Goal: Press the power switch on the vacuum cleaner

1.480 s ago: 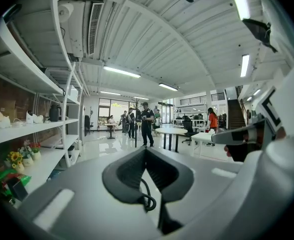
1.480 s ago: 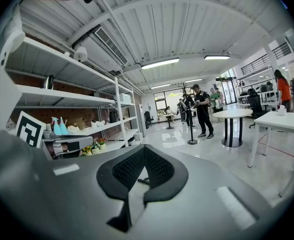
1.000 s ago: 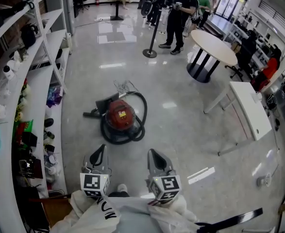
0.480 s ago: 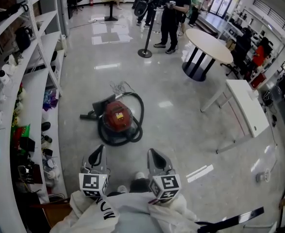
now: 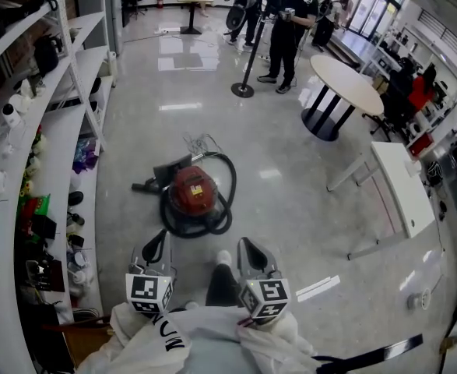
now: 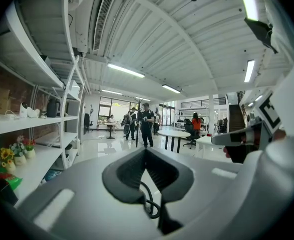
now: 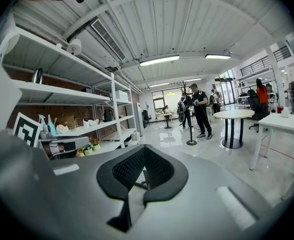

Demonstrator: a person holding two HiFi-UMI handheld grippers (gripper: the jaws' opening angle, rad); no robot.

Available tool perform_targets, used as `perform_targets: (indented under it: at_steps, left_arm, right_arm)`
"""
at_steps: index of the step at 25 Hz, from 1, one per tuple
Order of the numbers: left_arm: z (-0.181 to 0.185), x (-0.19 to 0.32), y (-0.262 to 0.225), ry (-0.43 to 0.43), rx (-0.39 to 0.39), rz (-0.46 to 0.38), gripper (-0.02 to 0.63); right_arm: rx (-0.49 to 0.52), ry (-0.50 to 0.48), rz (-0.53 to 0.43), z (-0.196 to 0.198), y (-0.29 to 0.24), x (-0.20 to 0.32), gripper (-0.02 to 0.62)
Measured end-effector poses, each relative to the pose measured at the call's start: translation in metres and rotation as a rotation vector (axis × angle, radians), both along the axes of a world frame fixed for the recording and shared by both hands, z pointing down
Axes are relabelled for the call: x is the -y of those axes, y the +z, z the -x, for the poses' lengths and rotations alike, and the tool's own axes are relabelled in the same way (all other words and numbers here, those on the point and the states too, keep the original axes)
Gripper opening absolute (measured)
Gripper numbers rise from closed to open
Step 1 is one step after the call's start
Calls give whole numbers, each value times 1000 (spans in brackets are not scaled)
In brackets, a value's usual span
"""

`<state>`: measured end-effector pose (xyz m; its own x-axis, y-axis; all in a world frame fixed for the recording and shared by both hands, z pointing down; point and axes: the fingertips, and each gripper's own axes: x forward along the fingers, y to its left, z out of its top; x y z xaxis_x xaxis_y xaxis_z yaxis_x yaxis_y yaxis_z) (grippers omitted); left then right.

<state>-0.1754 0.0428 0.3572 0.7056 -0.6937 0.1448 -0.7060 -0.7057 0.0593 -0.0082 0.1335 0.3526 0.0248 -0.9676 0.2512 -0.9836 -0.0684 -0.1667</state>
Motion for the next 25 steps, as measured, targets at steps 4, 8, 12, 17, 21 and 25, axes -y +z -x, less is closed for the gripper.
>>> perform_targets:
  at_steps: [4,8,12,17,21,25]
  left_arm:
    - [-5,14,8,-21,20,15,0]
    - [-12,30,15,-36,45,33,0]
    - [-29,51,19,-44,62,47,0]
    - [-56,74,16,-48,69,48,0]
    - [-75,93,18,-60,82,62,0]
    - [-92,115,15,-80,93,63,0]
  right_arm:
    - [16,-29,8,-5,8,20,0]
    - [38,-44,23,-15,15,41,0]
    - [50,-63,31,-29,18,63,0]
    - [52,-71,47,-55,20,86,0]
    - [57,-87,61,-75,21,109,0]
    - [63,-110,61,-93,19,135,0]
